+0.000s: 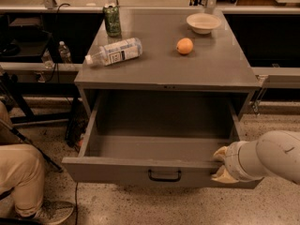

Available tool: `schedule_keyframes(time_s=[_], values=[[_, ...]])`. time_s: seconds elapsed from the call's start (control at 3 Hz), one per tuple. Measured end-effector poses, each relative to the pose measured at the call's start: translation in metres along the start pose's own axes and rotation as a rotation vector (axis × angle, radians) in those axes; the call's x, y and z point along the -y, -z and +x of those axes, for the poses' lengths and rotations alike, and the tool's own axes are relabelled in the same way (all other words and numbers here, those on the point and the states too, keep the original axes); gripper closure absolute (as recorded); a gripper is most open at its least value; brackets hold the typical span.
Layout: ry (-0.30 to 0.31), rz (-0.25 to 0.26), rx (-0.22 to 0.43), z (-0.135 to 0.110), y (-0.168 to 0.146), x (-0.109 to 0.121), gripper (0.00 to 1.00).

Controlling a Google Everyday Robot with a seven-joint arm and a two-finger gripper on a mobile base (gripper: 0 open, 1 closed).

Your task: Open top drawer

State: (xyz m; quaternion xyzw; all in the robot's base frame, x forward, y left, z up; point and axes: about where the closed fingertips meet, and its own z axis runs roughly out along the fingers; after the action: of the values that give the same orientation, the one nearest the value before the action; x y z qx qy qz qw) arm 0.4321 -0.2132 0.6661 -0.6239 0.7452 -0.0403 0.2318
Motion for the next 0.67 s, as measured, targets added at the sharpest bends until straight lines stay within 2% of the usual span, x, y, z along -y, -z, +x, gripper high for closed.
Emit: schedule_keyframes(time_s=[0.33, 0.67], values=[[-0.008, 0.053, -0.018, 0.008, 0.029, 0.017, 0.10], [-0.030, 0.096, -0.027, 0.022, 0.049, 0.036, 0.00]])
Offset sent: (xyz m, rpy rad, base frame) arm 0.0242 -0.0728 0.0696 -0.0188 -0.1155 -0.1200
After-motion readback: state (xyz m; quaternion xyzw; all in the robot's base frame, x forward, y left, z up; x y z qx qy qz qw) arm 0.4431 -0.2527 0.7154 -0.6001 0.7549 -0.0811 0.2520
